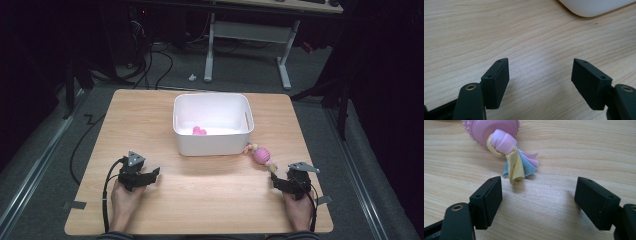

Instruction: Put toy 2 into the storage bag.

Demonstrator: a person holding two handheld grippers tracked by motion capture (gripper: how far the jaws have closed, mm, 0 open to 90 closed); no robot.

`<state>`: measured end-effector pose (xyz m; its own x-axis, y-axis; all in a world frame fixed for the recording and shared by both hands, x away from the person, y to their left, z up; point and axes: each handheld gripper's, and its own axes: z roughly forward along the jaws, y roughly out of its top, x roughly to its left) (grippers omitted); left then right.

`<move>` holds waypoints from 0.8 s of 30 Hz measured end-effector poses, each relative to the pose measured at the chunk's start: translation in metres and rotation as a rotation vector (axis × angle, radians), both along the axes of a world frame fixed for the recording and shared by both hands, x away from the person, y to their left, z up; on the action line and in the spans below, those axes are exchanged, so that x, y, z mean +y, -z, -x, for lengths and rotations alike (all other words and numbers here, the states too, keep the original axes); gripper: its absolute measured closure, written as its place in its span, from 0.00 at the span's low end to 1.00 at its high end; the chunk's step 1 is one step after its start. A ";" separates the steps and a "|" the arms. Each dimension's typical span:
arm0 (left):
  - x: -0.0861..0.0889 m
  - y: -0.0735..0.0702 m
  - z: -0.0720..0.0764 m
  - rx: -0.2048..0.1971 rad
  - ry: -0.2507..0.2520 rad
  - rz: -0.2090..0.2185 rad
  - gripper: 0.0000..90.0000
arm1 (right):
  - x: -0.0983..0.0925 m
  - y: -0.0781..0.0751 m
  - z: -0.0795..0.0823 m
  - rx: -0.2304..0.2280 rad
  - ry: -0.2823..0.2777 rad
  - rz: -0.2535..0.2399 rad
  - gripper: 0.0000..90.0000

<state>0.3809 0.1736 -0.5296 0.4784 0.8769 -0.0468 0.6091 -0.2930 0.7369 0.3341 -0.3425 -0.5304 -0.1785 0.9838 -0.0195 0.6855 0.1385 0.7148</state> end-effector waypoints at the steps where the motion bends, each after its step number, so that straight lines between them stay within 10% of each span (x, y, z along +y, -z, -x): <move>1: -0.001 0.002 0.000 0.000 0.000 -0.011 0.34 | 0.000 0.000 0.000 0.000 -0.003 0.000 0.25; 24: -0.001 0.007 0.001 -0.022 -0.021 -0.026 0.32 | 0.000 -0.008 0.001 0.017 -0.040 -0.005 0.29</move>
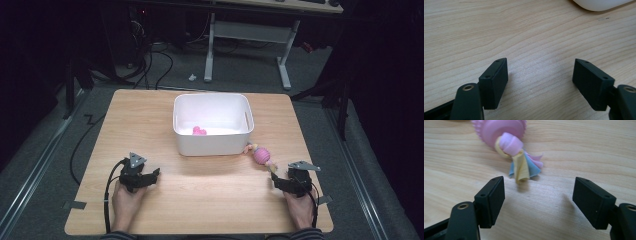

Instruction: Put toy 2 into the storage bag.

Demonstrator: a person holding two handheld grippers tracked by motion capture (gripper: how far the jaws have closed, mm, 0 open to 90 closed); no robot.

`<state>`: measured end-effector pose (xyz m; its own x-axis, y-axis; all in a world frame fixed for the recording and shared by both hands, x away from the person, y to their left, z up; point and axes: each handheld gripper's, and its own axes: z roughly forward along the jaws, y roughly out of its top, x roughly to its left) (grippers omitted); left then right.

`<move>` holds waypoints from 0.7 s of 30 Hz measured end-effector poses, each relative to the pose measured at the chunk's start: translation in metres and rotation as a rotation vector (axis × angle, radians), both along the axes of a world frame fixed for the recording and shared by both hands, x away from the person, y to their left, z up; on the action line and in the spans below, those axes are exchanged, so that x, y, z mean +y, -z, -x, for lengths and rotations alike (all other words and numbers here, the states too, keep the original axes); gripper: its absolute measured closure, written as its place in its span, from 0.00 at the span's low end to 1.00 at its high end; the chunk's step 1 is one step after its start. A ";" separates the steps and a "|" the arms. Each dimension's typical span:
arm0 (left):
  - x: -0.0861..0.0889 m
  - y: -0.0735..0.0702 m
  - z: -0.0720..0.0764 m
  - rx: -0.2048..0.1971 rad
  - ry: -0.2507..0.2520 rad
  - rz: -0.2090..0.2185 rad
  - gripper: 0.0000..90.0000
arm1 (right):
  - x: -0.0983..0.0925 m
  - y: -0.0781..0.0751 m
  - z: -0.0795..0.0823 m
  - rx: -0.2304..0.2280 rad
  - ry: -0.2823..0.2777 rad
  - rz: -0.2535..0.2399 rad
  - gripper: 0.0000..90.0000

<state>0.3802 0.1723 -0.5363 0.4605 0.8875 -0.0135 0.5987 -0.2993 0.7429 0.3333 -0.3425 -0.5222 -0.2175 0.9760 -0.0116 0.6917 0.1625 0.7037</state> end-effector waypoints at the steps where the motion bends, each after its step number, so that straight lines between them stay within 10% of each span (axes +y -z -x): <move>1: 0.000 0.000 0.000 0.000 0.000 0.000 0.31 | 0.000 -0.003 0.003 0.000 -0.012 -0.002 0.29; 21: 0.000 0.000 0.001 0.002 0.002 -0.001 0.30 | 0.015 -0.047 -0.003 -0.005 -0.130 0.013 0.40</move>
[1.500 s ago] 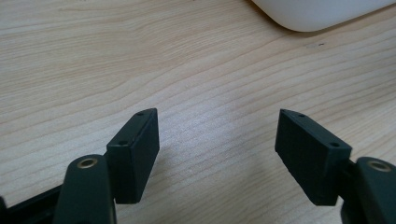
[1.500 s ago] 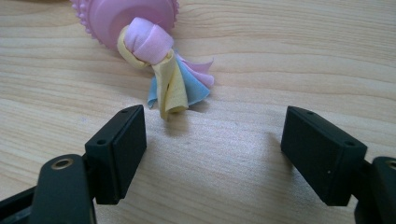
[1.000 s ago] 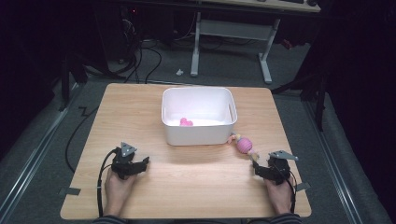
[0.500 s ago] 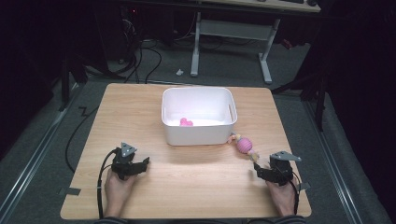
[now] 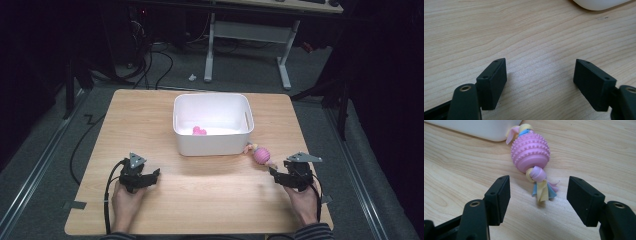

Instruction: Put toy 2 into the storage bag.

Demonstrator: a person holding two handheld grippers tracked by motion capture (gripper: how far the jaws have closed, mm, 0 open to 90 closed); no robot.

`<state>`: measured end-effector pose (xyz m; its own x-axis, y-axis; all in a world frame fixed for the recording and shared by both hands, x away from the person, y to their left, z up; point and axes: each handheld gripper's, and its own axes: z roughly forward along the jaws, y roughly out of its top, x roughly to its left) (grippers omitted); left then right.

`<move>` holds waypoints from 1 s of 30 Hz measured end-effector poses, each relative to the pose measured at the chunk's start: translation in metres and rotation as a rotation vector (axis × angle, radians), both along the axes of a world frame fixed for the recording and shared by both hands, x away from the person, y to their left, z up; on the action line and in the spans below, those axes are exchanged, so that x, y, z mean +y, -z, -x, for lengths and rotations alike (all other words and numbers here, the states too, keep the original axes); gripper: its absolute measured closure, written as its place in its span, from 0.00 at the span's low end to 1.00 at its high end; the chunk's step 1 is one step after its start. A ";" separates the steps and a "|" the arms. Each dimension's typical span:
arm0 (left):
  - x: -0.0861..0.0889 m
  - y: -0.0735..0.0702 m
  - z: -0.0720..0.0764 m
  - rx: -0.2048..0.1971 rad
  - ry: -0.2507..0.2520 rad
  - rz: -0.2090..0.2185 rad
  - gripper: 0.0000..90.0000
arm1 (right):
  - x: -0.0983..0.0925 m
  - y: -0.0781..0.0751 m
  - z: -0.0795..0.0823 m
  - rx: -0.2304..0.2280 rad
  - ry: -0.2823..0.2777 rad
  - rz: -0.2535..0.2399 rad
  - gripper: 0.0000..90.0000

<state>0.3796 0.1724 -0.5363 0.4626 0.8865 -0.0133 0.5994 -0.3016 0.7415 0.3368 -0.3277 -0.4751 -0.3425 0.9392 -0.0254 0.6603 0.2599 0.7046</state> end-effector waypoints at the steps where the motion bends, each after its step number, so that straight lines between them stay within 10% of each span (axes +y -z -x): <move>1: 0.000 0.000 0.000 0.000 0.000 0.000 0.30 | 0.001 -0.001 -0.001 0.004 -0.002 -0.001 0.40; 30: -0.002 0.000 -0.001 0.015 0.033 -0.009 0.19 | 0.028 -0.013 -0.065 0.085 -0.106 0.082 0.34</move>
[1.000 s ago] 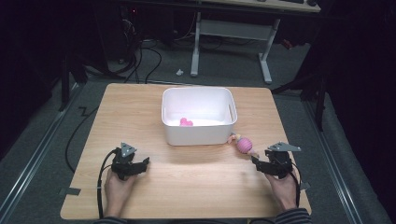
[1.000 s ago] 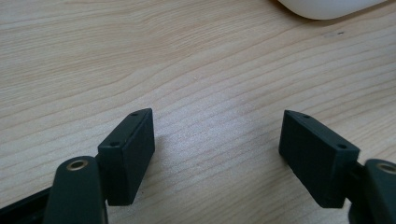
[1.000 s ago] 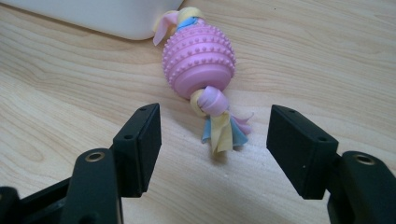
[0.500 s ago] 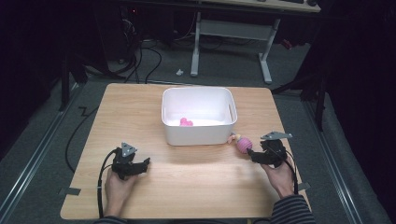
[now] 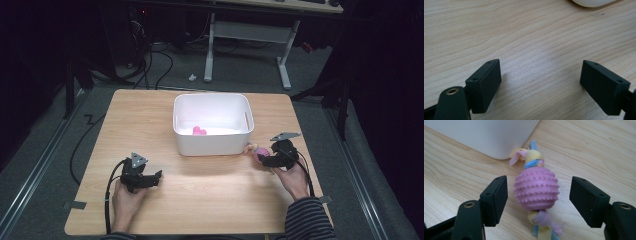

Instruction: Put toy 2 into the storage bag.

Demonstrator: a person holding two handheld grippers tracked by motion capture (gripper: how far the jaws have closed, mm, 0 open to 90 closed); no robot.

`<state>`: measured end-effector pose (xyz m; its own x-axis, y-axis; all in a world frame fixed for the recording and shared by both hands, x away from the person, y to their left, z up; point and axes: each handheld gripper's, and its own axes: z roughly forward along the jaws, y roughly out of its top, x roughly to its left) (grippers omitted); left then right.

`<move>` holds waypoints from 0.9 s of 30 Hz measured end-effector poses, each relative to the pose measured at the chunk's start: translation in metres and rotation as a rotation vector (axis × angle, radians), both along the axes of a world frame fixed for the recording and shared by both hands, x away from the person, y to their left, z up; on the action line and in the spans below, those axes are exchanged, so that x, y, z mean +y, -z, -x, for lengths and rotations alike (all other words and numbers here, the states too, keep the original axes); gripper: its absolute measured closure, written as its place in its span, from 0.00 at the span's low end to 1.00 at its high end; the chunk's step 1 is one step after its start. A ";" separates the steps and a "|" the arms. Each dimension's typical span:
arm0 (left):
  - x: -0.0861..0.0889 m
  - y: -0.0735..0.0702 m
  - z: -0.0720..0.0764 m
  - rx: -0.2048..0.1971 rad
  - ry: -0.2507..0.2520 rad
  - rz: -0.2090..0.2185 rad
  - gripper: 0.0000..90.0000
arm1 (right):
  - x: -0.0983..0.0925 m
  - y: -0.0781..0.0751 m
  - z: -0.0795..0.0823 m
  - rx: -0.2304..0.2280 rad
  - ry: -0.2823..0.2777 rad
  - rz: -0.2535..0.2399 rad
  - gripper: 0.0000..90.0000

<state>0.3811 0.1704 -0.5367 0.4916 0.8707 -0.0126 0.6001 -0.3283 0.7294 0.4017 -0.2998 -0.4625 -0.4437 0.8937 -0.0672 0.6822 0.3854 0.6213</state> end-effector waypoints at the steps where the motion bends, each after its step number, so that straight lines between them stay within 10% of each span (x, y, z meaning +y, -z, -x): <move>1: 0.000 0.000 0.000 -0.001 -0.001 0.001 0.19 | 0.001 0.002 -0.002 0.006 0.000 0.002 0.33; 27: 0.000 0.000 0.000 -0.002 -0.002 0.003 0.20 | 0.016 0.029 -0.031 0.153 0.015 0.093 0.35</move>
<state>0.3811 0.1703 -0.5368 0.4895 0.8719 -0.0138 0.5993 -0.3249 0.7317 0.4324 -0.2842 -0.4912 -0.4418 0.8933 -0.0825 0.7719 0.4254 0.4724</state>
